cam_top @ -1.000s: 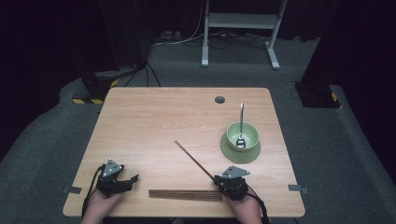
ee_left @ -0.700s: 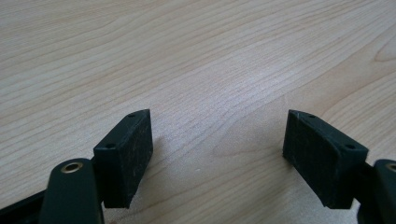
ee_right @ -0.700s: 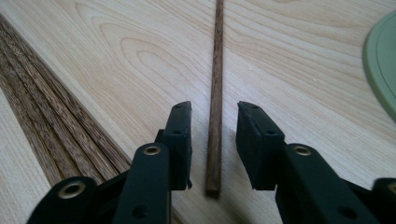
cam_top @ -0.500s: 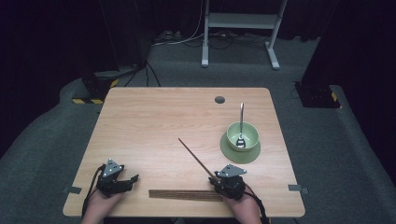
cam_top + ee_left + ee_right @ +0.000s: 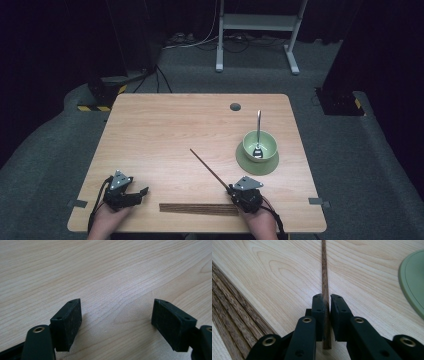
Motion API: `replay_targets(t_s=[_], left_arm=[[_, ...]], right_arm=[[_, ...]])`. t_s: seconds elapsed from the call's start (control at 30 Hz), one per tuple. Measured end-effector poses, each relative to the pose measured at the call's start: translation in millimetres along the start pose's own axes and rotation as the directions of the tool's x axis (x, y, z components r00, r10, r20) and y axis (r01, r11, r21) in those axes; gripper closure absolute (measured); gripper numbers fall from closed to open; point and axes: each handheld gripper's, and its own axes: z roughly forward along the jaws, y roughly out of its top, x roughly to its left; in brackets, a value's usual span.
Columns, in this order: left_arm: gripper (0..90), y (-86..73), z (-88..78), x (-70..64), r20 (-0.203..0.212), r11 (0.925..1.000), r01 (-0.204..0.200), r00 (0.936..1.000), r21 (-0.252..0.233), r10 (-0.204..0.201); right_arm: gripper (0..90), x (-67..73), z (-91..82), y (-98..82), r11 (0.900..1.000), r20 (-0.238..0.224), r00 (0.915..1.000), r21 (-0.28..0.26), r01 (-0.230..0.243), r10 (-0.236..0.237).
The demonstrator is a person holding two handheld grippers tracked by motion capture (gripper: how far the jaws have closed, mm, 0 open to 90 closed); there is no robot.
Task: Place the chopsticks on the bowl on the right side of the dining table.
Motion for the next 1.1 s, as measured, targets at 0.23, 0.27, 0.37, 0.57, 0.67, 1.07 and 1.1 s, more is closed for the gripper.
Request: replay_targets(t_s=[0.23, 0.27, 0.37, 0.57, 0.67, 1.07, 1.1], left_arm=[[24.3, 0.0, 0.0, 0.0, 0.000, 1.0000, 0.001, 1.0000, 0.000, -0.001], [24.3, 0.0, 0.0, 0.0, 0.000, 1.0000, 0.001, 1.0000, 0.000, -0.001], [24.3, 0.1, 0.0, 0.0, 0.000, 1.0000, 0.000, 1.0000, 0.000, 0.000], [24.3, 0.0, 0.0, 0.0, 0.001, 1.0000, 0.001, 1.0000, 0.000, -0.001], [24.3, 0.0, 0.0, 0.2, 0.003, 1.0000, 0.002, 1.0000, 0.000, -0.002], [24.4, 0.1, 0.0, 0.2, 0.004, 1.0000, 0.001, 1.0000, 0.000, -0.001], [24.4, 0.1, 0.0, 0.2, 0.004, 1.0000, 0.001, 1.0000, 0.000, -0.001]], right_arm=[[83.2, 1.0, 0.4, 0.3, 1.000, 0.006, 1.0000, 0.000, 0.001, -0.001], [83.2, 1.2, 0.5, 0.4, 1.000, 0.007, 1.0000, -0.001, 0.003, -0.003], [83.6, -0.2, 0.3, 0.9, 1.000, -0.003, 0.9999, 0.003, -0.011, 0.011], [83.7, -2.5, -7.2, 2.3, 1.000, 0.003, 0.9998, -0.020, -0.017, 0.017], [83.8, -4.1, -11.8, 1.9, 0.999, 0.009, 0.9998, -0.040, -0.017, 0.017], [83.8, -3.1, -21.6, 4.1, 0.997, 0.013, 0.9999, -0.082, -0.003, 0.004], [83.8, -3.0, -22.1, 4.3, 0.996, 0.012, 0.9999, -0.085, 0.000, 0.002]])
